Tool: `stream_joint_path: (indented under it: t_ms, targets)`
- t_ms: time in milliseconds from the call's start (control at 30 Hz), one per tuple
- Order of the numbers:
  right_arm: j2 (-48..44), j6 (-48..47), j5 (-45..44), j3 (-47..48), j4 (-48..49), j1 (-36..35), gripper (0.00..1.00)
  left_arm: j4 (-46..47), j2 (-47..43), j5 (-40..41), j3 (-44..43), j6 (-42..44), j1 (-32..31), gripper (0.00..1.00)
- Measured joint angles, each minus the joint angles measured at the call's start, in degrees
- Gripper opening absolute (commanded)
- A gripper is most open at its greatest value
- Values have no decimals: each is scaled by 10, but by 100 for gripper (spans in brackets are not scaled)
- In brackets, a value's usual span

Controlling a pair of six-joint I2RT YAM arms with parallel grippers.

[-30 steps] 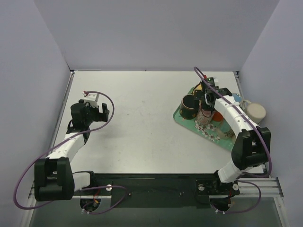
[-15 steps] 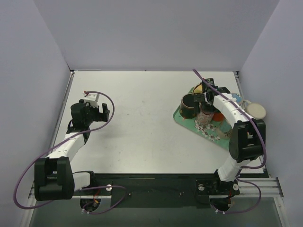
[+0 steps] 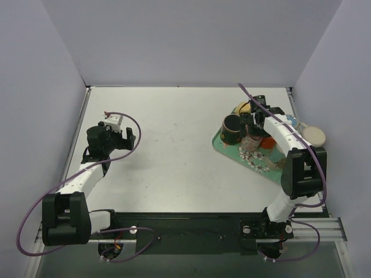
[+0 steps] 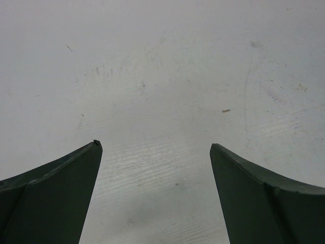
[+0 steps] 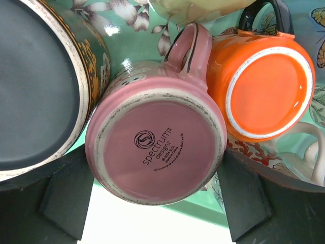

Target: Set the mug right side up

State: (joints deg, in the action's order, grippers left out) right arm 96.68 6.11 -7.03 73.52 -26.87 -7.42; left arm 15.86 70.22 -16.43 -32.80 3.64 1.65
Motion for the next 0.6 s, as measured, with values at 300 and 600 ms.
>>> stream_joint_path:
  t_ms: [300, 600]
  targets:
    - [-98, 8, 19, -82, 0, -6, 0, -87, 0, -56, -37, 22, 0, 95]
    - [-201, 22, 21, -96, -17, -29, 0, -188, -17, -172, -129, -2, -8, 90]
